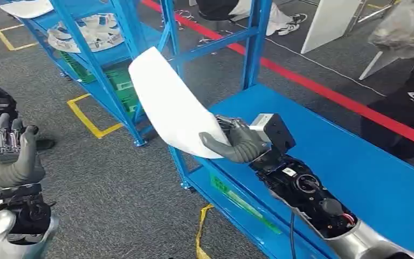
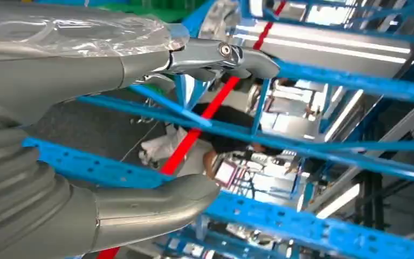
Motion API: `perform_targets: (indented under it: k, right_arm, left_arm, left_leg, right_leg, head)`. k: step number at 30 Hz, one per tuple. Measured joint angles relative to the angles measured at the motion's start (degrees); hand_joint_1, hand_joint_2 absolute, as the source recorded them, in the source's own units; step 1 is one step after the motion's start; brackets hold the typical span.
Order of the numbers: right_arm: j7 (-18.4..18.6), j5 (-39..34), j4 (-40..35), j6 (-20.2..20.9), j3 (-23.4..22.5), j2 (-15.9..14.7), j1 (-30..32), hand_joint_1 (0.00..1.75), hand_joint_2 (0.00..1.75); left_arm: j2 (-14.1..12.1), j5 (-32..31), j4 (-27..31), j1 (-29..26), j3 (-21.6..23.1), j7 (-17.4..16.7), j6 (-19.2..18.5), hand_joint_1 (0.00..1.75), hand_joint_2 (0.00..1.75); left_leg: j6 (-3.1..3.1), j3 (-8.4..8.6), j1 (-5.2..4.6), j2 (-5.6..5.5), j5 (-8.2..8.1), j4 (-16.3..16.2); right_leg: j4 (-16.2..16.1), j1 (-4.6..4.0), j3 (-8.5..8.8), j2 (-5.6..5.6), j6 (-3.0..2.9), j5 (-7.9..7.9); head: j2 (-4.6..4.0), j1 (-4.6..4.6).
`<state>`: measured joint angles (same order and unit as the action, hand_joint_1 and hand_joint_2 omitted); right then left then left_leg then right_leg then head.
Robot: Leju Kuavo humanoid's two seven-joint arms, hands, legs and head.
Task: Take the parts from the cabinet and place them on the table.
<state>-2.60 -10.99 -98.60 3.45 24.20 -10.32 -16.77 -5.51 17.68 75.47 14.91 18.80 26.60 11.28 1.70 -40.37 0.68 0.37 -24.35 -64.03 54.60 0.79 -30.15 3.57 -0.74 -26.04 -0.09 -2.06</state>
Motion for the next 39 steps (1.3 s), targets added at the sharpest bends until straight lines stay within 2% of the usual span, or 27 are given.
perform_targets:
  k: [1,2,3,6,7,9,11,12,13,14,15,16,17,18,21,22,24,26,27,28,29,31,32,33,34,37,39]
  right_arm:
    - [-0.02,-0.02,0.0,0.11,0.0,0.0,-0.02,1.75,1.75]
    - [-0.04,-0.04,0.0,0.2,0.0,0.0,-0.1,1.75,1.75]
    - [-0.07,-0.07,0.0,0.22,0.0,0.0,-0.22,1.75,1.75]
    - [-0.11,-0.07,-0.02,0.39,0.07,0.0,-0.26,1.75,1.75]
    - [-0.11,-0.09,-0.04,0.46,0.04,0.0,-0.28,1.75,1.75]
    - [-0.22,-0.11,-0.09,0.54,0.02,0.0,-0.3,1.75,1.75]
    - [-0.22,-0.11,-0.07,0.72,0.04,0.0,-0.11,1.75,1.75]
    - [-0.24,-0.11,-0.07,0.74,0.07,0.0,0.03,1.75,1.75]
    - [-0.22,-0.11,-0.07,0.81,0.11,0.0,0.08,1.75,1.75]
    - [-0.24,-0.11,-0.07,0.85,0.17,0.0,0.04,1.75,1.75]
    - [-0.24,-0.11,-0.07,0.96,0.2,0.0,-0.01,1.75,1.75]
    - [-0.24,-0.11,-0.09,0.98,0.22,0.0,-0.05,1.75,1.75]
    - [-0.26,-0.2,-0.07,1.09,0.2,0.0,-0.12,1.75,1.75]
    - [-0.26,-0.35,-0.04,1.2,0.2,0.0,-0.1,1.75,1.75]
    - [-0.35,-0.92,-0.07,1.51,0.35,0.0,-0.41,1.75,1.75]
    - [-0.44,-0.94,-0.07,1.6,0.39,0.04,-0.48,1.75,1.75]
    - [-0.66,-0.96,-0.02,1.84,0.42,0.06,-0.85,1.75,1.75]
    - [-0.68,-0.98,0.02,1.92,0.46,0.07,-0.92,1.75,1.75]
    - [-0.66,-0.98,0.07,1.94,0.48,0.05,-0.93,1.75,1.75]
    - [-0.68,-0.98,0.11,1.94,0.5,0.07,-0.93,1.75,1.75]
    - [-0.68,-0.98,0.18,2.01,0.52,0.04,-0.95,1.75,1.75]
    - [-0.68,-0.98,0.22,2.01,0.57,0.05,-0.98,1.75,1.75]
    - [-0.72,-0.98,0.22,2.03,0.59,0.07,-1.04,1.75,1.75]
    - [-0.79,-0.98,0.22,2.08,0.59,0.04,-1.05,1.75,1.75]
    - [-0.79,-0.98,0.24,2.12,0.65,0.06,-1.23,1.75,1.75]
    - [-0.96,-0.98,0.33,2.36,0.85,0.04,-1.28,1.75,1.75]
    - [-1.16,-0.98,0.39,2.36,0.83,0.04,-1.36,1.75,1.75]
  left_arm:
    - [0.0,-0.02,0.02,0.03,0.0,0.0,0.02,0.0,1.75]
    - [0.0,-0.02,0.11,0.12,0.0,0.0,0.04,0.0,1.75]
    - [0.02,-0.02,0.18,0.17,0.0,0.0,0.07,0.0,1.75]
    - [-0.04,-0.04,0.24,0.05,0.0,0.0,0.13,0.0,1.75]
    - [-0.02,-0.06,0.37,0.04,0.0,0.0,0.15,0.0,1.75]
    - [0.02,-0.11,0.52,0.15,0.0,0.0,0.15,0.0,1.75]
    - [0.17,-0.11,0.52,0.02,0.0,0.0,0.13,0.0,1.75]
    - [0.17,-0.11,0.52,-0.06,0.0,0.0,0.13,0.0,1.75]
    - [0.17,-0.13,0.52,-0.1,0.0,0.0,0.13,0.0,1.75]
    - [0.17,-0.13,0.52,-0.1,0.0,0.0,0.13,0.0,1.75]
    - [0.17,-0.15,0.52,-0.09,0.0,0.0,0.13,0.0,1.75]
    - [0.22,-0.17,0.52,-0.09,0.0,0.0,0.13,0.0,1.75]
    - [0.22,-0.2,0.55,-0.12,0.0,0.0,0.13,0.0,1.75]
    - [0.22,-0.24,0.61,0.02,0.0,0.0,0.13,0.0,1.75]
    - [0.17,-0.28,0.61,-0.3,0.0,-0.2,0.2,0.0,1.75]
    - [0.07,-0.28,0.66,-0.28,-0.02,-0.22,0.26,0.0,1.75]
    - [0.0,-0.33,0.68,-0.06,-0.02,-0.22,0.26,0.0,1.75]
    - [0.04,-0.33,0.68,-0.12,0.0,-0.2,0.24,0.0,1.75]
    - [0.04,-0.33,0.68,-0.26,-0.02,-0.22,0.22,0.0,1.75]
    - [0.04,-0.33,0.66,-0.36,-0.02,-0.22,0.22,0.0,1.75]
    - [0.02,-0.33,0.66,-0.34,-0.02,-0.2,0.13,0.0,1.75]
    - [0.02,-0.33,0.68,-0.2,-0.02,-0.2,0.04,0.0,1.75]
    - [0.02,-0.33,0.68,-0.06,-0.02,-0.22,0.0,0.0,1.75]
    - [0.02,-0.33,0.68,0.18,-0.02,-0.22,-0.04,0.0,1.75]
    - [0.07,-0.31,0.68,0.18,-0.02,-0.22,-0.04,0.0,1.75]
    - [0.0,-0.31,0.68,0.29,-0.02,-0.22,-0.11,0.0,1.75]
    - [0.09,-0.35,0.68,0.6,-0.02,-0.2,-0.44,0.0,1.75]
  left_leg:
    - [-0.22,3.08,-0.1,1.61,2.07,5.4]
    - [-0.41,5.25,-0.39,4.44,2.18,9.3]
    - [-0.98,5.29,-0.8,3.44,2.28,9.61]
    - [-1.57,5.12,-0.99,1.44,2.16,9.65]
    - [-1.98,5.49,-0.4,0.83,2.37,10.05]
    - [-2.46,5.62,-0.27,-0.22,2.34,10.07]
    - [-2.65,5.64,-0.33,-1.5,2.22,10.02]
    - [-2.69,5.67,-0.39,-2.24,2.2,10.0]
    - [-2.7,5.75,-0.43,-2.95,2.17,9.98]
    - [-2.71,5.89,-0.43,-3.81,2.14,9.93]
    - [-2.64,6.09,-0.43,-4.71,2.07,9.87]
    - [-2.5,6.32,-0.43,-5.43,1.95,9.82]
    - [-2.41,6.29,-0.27,-6.09,1.89,9.84]
    - [-2.11,6.05,-0.57,-6.63,1.94,9.65]
    - [-0.98,5.53,0.19,-8.41,2.49,10.11]
    - [-0.59,5.48,-0.13,-8.94,2.46,10.05]
    - [-0.42,3.32,-0.37,-3.28,-0.34,5.7]
    - [0.06,-2.03,-0.11,-1.32,-4.53,-4.45]
    - [0.25,-4.29,-0.03,-1.01,-5.68,-8.42]
    - [0.34,-5.02,0.05,-0.85,-5.27,-9.33]
    - [0.4,-4.06,0.14,-0.74,-3.63,-7.19]
    - [0.27,1.34,0.21,0.41,1.09,3.0]
    - [0.09,4.81,0.12,2.85,2.94,8.79]
    - [-0.23,5.61,-0.49,4.11,2.52,10.27]
    - [-0.7,5.42,-0.42,2.8,2.73,10.31]
    - [-1.67,5.41,-0.48,1.06,2.61,10.39]
    - [-2.27,5.81,-0.05,-0.01,2.63,10.58]
  right_leg:
    - [0.0,-0.02,0.26,0.52,0.25,-0.2]
    - [0.03,-0.38,0.42,1.06,0.56,-0.45]
    - [0.08,-0.69,0.4,1.44,0.91,-0.69]
    - [-0.33,-0.75,1.06,3.15,1.64,-1.02]
    - [-0.09,-0.52,1.01,2.74,2.12,-1.54]
    - [5.83,-0.19,-1.56,-1.94,2.29,-5.19]
    - [16.86,-0.28,-7.04,-3.28,2.45,-9.53]
    - [20.06,-0.29,-8.89,-3.42,2.43,-10.07]
    - [20.1,-0.29,-9.34,-3.42,2.31,-9.09]
    - [17.25,-0.28,-8.37,-3.49,2.12,-6.73]
    - [11.78,-0.27,-6.15,-3.85,1.85,-3.32]
    - [6.17,-0.28,-3.76,-4.99,1.53,-0.22]
    - [1.94,-0.18,-2.15,-7.42,1.08,1.03]
    - [1.0,-0.06,-1.55,-8.19,0.95,0.68]
    - [0.25,-0.57,-0.6,-6.71,0.77,0.24]
    - [-0.73,0.29,-0.2,-5.87,0.21,0.73]
    - [-1.21,0.04,0.28,-4.57,-0.15,1.1]
    - [-1.2,-0.2,0.24,-3.08,-0.36,0.98]
    - [-1.18,-0.21,0.14,-2.29,-0.41,0.9]
    - [-1.17,-0.22,0.14,-1.63,-0.34,0.84]
    - [-1.17,-0.22,0.22,-0.9,-0.28,0.73]
    - [-1.15,-0.22,0.56,0.31,0.01,0.39]
    - [-1.1,-0.4,0.85,0.84,0.31,0.14]
    - [-0.95,-0.95,0.81,1.19,0.75,-0.24]
    - [-1.0,-0.89,0.93,1.67,0.95,-0.31]
    - [-1.06,-0.75,1.47,3.2,1.9,-0.91]
    - [2.52,-0.2,-0.2,-1.22,2.27,-3.53]
  head:
    - [0.0,-0.24]
    - [0.0,-0.48]
    - [0.0,-0.61]
    - [0.0,0.13]
    - [0.0,0.15]
    - [0.0,1.07]
    - [0.0,1.99]
    - [0.0,2.25]
    - [0.0,2.3]
    - [0.0,2.38]
    - [0.0,2.58]
    - [0.0,2.84]
    - [0.0,3.06]
    - [0.0,2.58]
    - [0.0,3.1]
    - [0.0,2.82]
    - [0.0,1.9]
    - [0.0,1.44]
    - [0.0,1.34]
    - [0.0,1.03]
    - [0.0,0.81]
    - [0.0,0.31]
    - [0.0,-0.02]
    - [0.0,-0.41]
    - [0.0,0.11]
    - [0.0,0.42]
    - [0.0,0.88]
